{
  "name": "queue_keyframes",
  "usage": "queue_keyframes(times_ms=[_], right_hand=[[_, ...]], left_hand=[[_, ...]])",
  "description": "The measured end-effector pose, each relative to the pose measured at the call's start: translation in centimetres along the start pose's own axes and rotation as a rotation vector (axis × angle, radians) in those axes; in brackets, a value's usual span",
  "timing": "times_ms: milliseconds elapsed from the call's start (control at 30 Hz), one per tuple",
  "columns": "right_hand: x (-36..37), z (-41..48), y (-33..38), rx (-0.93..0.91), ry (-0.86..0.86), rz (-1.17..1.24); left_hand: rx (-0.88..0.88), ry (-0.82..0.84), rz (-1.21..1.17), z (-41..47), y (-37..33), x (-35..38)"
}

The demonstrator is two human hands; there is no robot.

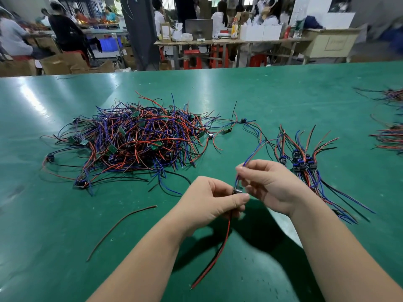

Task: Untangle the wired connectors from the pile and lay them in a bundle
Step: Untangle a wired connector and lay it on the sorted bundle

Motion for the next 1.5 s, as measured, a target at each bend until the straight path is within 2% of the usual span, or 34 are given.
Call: queue_keyframes(times_ms=[200,433,533,600,667,733,800,900,1000,1067,1167,1233,1333,1433,1500], right_hand=[[-5.4,0.5,1.6,-0.103,-0.397,0.312],[-6.7,0.9,1.6,-0.139,-0.507,0.319],[-7.2,1.4,1.6,-0.100,-0.495,0.335],[-6.6,1.6,1.1,-0.029,-0.448,0.241],[-4.7,1.5,0.4,0.022,-0.272,0.108],[-2.1,1.1,-0.4,0.049,-0.013,0.045],[0.4,0.5,-1.0,0.048,0.192,0.014],[2.6,0.3,-1.1,-0.013,0.266,0.121],[3.1,0.5,-1.0,-0.057,0.189,0.325],[2.8,0.7,-1.0,-0.058,0.123,0.374],[2.2,0.7,-0.9,-0.044,0.069,0.366],[1.7,0.7,-0.5,-0.051,0.041,0.378],[0.3,0.8,0.5,-0.103,-0.020,0.355],[-0.3,0.7,0.7,-0.140,-0.032,0.228],[0.0,0.5,0.5,-0.147,-0.016,0.133]], left_hand=[[-0.114,0.269,0.186,-1.2,0.9,2.6],[-0.148,0.255,0.266,-1.3,1.1,1.0],[-0.098,0.289,0.192,-1.5,0.6,1.2],[-0.017,0.236,-0.022,-1.2,-0.7,1.0],[0.036,0.125,-0.339,-0.6,-1.7,0.1],[0.057,-0.004,-0.635,-0.2,-1.9,-1.3],[0.073,-0.122,-0.777,0.2,-1.6,-2.8],[0.110,-0.299,-0.724,0.3,-1.1,-3.9],[0.285,-0.477,-0.416,-0.2,-1.5,-4.0],[0.401,-0.511,-0.220,-0.5,-1.9,-3.5],[0.463,-0.524,0.050,-0.8,-2.2,-3.0],[0.484,-0.458,0.162,-0.8,-2.5,-2.3],[0.448,-0.361,0.091,-0.6,-2.4,-1.5],[0.265,-0.359,-0.185,-0.1,-1.4,-1.9],[0.129,-0.328,-0.249,0.2,-0.6,-1.8]])
Point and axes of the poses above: each hand's wrist, its own z-axis towards the middle knuckle, its own x-axis out of the palm, y = z × x, the point moved 7 cm from there along z, towards the middle knuckle, and after that the axes turned 3 degrees about -x, right-handed, at the moved point
